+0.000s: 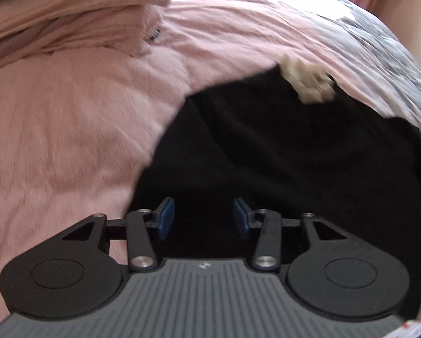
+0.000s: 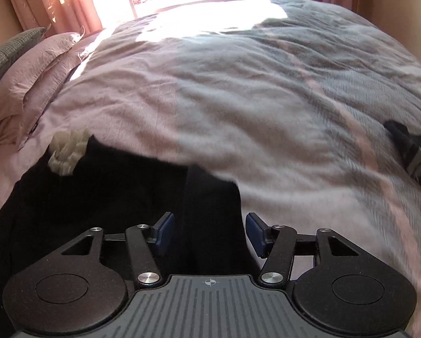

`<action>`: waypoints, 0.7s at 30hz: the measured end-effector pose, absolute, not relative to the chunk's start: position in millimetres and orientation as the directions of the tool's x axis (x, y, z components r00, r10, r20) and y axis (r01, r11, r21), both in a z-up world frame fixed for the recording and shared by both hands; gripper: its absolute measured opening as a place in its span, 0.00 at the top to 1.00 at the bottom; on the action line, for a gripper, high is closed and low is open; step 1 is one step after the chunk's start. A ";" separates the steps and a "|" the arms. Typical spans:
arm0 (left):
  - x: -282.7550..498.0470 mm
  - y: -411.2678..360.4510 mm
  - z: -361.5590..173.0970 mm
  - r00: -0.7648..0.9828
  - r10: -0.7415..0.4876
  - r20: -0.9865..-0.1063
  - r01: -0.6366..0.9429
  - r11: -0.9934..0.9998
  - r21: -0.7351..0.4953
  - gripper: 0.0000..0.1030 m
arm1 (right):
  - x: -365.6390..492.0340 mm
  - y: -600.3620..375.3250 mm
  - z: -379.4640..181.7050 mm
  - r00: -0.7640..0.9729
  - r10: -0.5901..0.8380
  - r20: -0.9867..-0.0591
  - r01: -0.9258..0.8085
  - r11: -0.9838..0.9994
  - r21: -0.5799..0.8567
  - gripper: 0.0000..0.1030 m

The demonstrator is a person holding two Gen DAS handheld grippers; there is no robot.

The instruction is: Fold clothes

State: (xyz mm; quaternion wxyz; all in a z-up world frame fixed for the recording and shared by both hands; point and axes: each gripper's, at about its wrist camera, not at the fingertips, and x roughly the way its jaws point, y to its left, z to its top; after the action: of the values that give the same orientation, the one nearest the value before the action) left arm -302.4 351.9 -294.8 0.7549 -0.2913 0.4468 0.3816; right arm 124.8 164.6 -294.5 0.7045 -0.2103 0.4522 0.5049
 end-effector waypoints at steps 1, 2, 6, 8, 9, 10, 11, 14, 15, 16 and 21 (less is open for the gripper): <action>-303.0 319.2 -291.8 0.323 0.272 -0.906 -0.815 0.567 -0.121 0.46 | 115.9 149.5 -292.8 0.069 0.497 -0.865 -0.895 0.415 0.167 0.48; -302.2 292.9 -292.0 0.325 0.233 -0.917 -0.798 0.588 -0.133 0.43 | 108.9 136.7 -292.3 0.055 0.476 -0.878 -0.887 0.427 0.176 0.48; -291.7 207.7 -306.1 0.306 0.100 -0.947 -0.746 0.642 -0.174 0.35 | 82.5 89.1 -291.6 -0.011 0.411 -0.912 -0.859 0.462 0.218 0.48; -279.4 177.5 -317.1 0.257 0.105 -0.961 -0.707 0.699 -0.113 0.35 | 73.6 74.0 -289.3 -0.016 0.385 -0.923 -0.852 0.478 0.214 0.48; -274.9 168.9 -321.3 0.251 0.108 -0.962 -0.687 0.720 -0.098 0.35 | 69.5 68.8 -287.8 -0.016 0.379 -0.925 -0.850 0.482 0.212 0.48; -270.1 161.3 -326.2 0.221 0.142 -0.965 -0.671 0.740 -0.045 0.37 | 66.9 64.4 -285.9 -0.009 0.379 -0.925 -0.851 0.483 0.206 0.48; -267.8 158.8 -329.7 0.189 0.171 -0.967 -0.660 0.751 0.004 0.64 | 65.0 61.4 -282.4 0.004 0.381 -0.925 -0.853 0.484 0.195 0.48; -285.7 175.8 -318.8 0.201 0.186 -0.962 -0.713 0.701 -0.013 0.94 | 62.8 52.6 -267.2 0.051 0.402 -0.914 -0.860 0.483 0.165 0.48; -297.2 185.3 -308.1 0.221 0.196 -0.955 -0.741 0.670 -0.034 0.94 | 62.6 48.7 -262.1 0.058 0.411 -0.910 -0.860 0.484 0.163 0.48; -313.9 196.9 -291.8 0.232 0.235 -0.944 -0.767 0.641 -0.028 0.94 | 62.3 44.9 -257.5 0.069 0.416 -0.907 -0.859 0.487 0.158 0.48; -439.5 284.9 -210.8 0.143 0.499 -0.854 -0.948 0.316 0.026 0.94 | 57.0 26.7 -242.8 0.109 0.418 -0.902 -0.846 0.516 0.136 0.48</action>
State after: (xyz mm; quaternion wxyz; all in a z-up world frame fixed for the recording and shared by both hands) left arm -439.5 284.9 -210.8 0.7033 -0.2774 0.4044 0.5146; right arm 57.0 26.7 -242.8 0.7131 -0.2144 0.4992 0.4430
